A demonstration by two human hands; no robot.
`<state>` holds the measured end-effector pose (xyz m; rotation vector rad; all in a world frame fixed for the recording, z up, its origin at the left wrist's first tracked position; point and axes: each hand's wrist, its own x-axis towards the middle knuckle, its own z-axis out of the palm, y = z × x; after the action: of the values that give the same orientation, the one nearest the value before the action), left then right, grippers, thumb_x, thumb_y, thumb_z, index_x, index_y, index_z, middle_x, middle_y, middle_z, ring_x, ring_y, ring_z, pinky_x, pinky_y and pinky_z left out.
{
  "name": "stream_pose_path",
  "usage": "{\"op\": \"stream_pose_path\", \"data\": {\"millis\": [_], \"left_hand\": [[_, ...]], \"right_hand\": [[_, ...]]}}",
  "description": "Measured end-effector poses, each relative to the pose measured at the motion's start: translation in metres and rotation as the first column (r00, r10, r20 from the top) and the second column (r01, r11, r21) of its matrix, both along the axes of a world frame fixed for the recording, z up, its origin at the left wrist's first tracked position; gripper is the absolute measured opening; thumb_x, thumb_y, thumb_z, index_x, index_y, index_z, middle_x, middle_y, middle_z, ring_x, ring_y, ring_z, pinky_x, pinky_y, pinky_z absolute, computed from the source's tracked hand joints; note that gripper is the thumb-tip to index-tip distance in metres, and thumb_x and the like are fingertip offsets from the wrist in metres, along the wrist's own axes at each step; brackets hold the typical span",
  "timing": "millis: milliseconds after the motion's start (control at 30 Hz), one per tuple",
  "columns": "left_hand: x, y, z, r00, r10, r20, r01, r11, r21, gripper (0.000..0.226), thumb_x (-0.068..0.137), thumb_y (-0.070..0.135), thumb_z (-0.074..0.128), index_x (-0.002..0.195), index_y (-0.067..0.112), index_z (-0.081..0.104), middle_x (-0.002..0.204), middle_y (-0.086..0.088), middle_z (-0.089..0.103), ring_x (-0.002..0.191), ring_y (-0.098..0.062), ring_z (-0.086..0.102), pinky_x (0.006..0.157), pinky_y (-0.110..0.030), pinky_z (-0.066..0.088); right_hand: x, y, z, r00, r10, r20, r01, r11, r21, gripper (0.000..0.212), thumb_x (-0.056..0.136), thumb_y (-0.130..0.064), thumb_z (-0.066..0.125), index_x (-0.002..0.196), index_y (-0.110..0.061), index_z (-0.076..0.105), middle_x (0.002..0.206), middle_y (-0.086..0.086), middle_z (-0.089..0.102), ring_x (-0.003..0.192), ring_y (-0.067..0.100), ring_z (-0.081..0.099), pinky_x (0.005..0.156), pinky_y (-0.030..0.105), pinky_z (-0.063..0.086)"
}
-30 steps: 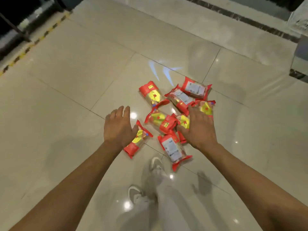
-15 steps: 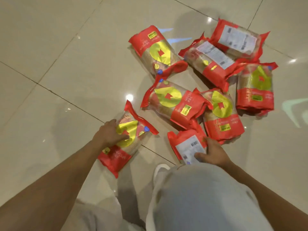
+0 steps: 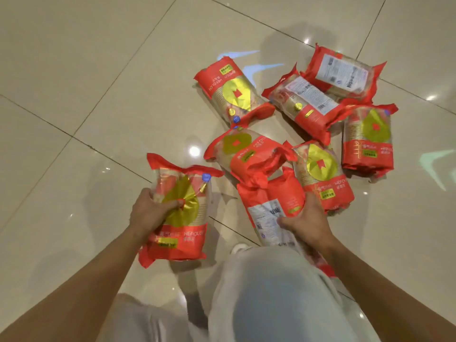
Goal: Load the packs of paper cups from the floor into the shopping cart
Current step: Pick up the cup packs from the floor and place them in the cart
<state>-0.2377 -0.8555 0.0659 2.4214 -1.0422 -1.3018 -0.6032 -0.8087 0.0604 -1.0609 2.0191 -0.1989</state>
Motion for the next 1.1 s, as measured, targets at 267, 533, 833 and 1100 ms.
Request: {"op": "stream_pose_path", "data": {"millis": [267,533,833,1100], "left_hand": [[0.014,0.034,0.352,0.946,0.289,-0.149,-0.325,0.86,-0.394,0.078,0.062,0.048,0.092,0.125,0.024,0.053,0.117,0.002,0.069,0.103,-0.022,0.07,0.087,-0.048,0.06],[0.044,0.169,0.703,0.85,0.48,-0.215,-0.5,0.608,-0.617,0.065,0.068,0.033,0.092,0.121,0.019,0.056,0.111,0.002,0.071,0.1,-0.018,0.071,0.085,-0.04,0.059],[0.003,0.494,0.893,0.515,0.838,-0.18,-0.582,0.188,-0.792,0.049,0.065,0.025,0.094,0.102,0.027,0.062,0.092,0.006,0.072,0.076,0.0,0.07,0.065,-0.019,0.057],[-0.108,0.806,0.935,-0.018,0.948,-0.318,-0.554,-0.274,-0.786,0.076,0.039,0.049,0.088,0.105,0.021,0.064,0.092,-0.003,0.076,0.077,-0.017,0.073,0.071,-0.036,0.061]], "right_hand": [[0.072,-0.052,0.361,0.968,0.189,0.167,-0.102,0.899,-0.425,0.086,0.055,-0.042,0.087,0.126,-0.024,0.042,0.119,0.0,0.054,0.109,0.023,0.058,0.089,0.04,0.051],[0.127,0.012,0.702,0.842,0.355,0.406,-0.038,0.791,-0.611,0.079,0.052,-0.041,0.087,0.116,-0.03,0.041,0.108,-0.009,0.067,0.094,0.012,0.069,0.087,0.044,0.057],[0.198,0.198,0.871,0.38,0.734,0.563,-0.32,0.675,-0.664,0.087,0.057,-0.021,0.097,0.127,-0.024,0.045,0.108,-0.009,0.069,0.079,-0.005,0.069,0.071,0.026,0.052],[0.25,0.444,0.909,-0.126,0.826,0.55,-0.605,0.376,-0.702,0.069,0.065,-0.001,0.09,0.119,-0.018,0.051,0.099,-0.001,0.072,0.075,0.005,0.073,0.071,0.035,0.062]]}}
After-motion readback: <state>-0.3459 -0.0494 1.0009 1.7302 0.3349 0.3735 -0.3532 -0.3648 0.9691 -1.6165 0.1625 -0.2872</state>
